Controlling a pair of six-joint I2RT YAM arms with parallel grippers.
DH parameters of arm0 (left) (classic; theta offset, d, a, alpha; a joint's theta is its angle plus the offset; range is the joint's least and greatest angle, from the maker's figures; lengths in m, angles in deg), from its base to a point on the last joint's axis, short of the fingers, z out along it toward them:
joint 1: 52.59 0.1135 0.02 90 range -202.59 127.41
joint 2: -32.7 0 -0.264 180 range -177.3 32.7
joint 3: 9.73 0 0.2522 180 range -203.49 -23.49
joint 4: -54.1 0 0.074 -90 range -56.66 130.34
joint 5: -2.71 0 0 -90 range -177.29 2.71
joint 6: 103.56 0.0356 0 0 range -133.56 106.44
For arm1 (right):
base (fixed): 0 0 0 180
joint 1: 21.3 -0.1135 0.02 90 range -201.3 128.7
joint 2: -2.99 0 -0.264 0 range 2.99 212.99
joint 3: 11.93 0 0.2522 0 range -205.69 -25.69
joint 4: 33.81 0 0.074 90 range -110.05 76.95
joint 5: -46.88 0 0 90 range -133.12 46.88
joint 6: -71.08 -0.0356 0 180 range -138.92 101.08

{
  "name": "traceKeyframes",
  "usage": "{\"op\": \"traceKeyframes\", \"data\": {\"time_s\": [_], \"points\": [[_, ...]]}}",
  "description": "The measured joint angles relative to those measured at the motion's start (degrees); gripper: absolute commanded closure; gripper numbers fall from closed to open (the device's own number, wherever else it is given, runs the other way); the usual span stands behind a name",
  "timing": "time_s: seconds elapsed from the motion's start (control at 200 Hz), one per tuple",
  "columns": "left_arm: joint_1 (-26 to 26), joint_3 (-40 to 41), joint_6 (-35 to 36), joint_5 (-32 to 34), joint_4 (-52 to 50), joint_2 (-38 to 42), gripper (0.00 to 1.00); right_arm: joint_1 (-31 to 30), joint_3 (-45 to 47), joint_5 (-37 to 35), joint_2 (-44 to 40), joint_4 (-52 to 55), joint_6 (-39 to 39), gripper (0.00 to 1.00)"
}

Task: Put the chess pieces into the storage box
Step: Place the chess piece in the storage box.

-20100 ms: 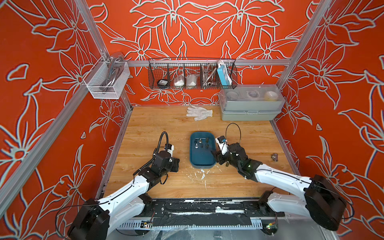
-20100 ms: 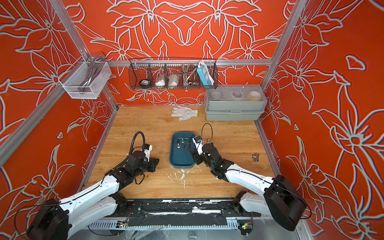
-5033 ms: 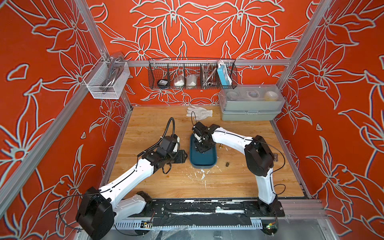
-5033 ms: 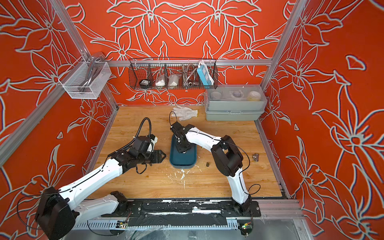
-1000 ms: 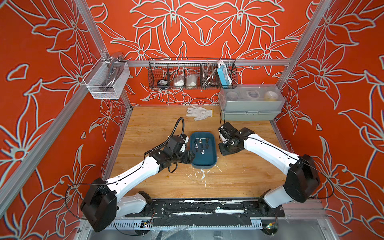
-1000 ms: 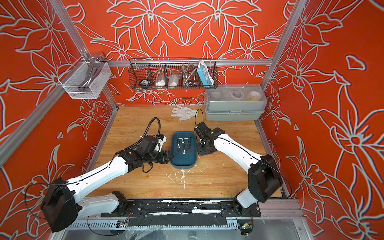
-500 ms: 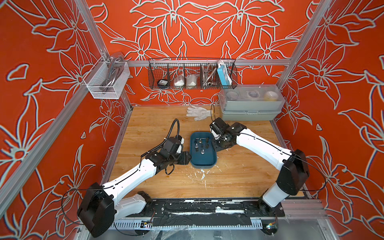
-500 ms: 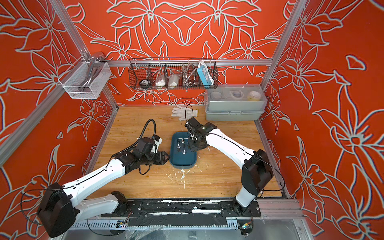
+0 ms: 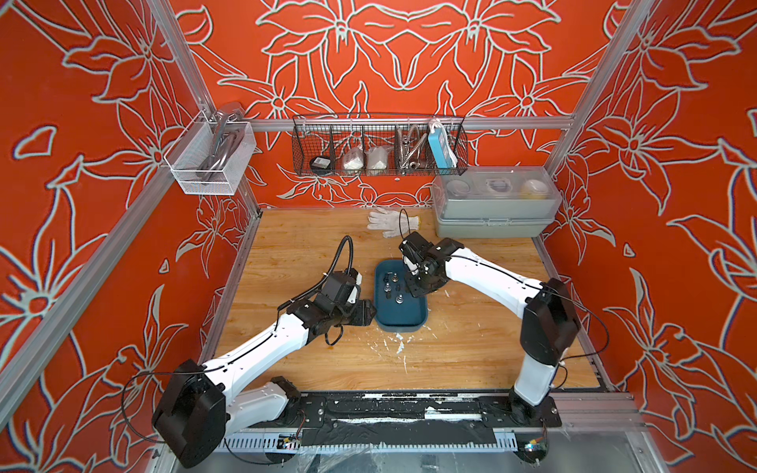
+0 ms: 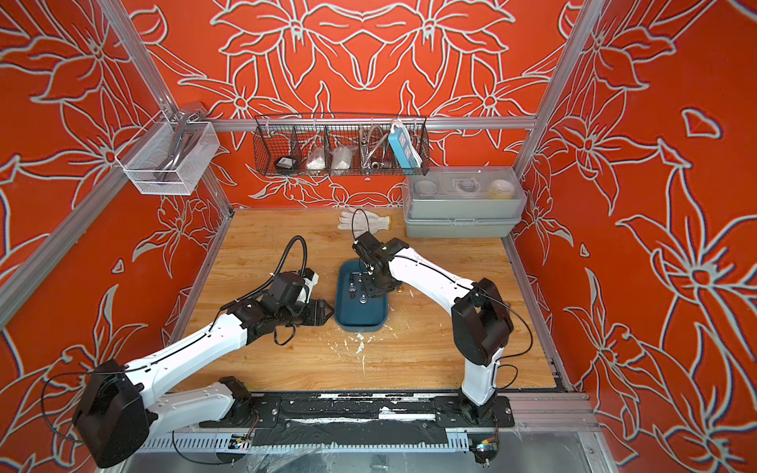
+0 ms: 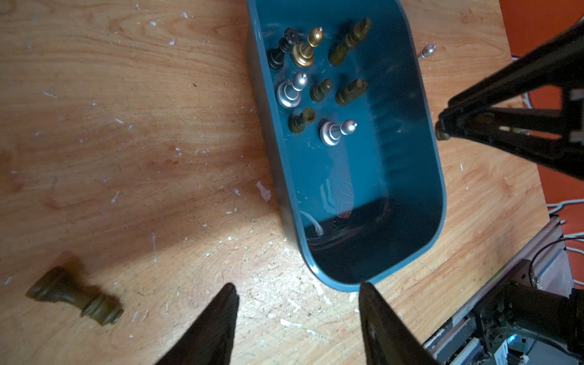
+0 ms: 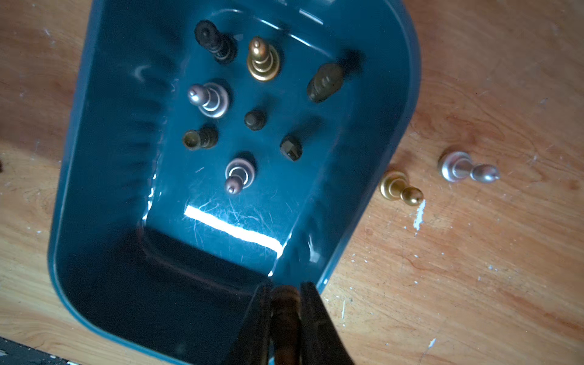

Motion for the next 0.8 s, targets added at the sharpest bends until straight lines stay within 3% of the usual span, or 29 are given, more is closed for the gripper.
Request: {"op": "traceKeyframes", "data": {"time_s": [0.801], "points": [[0.0, 0.9, 0.0, 0.2, -0.2, 0.2, 0.39, -1.6, -4.9, -3.0, 12.3, -1.3, 0.4, 0.81]]}}
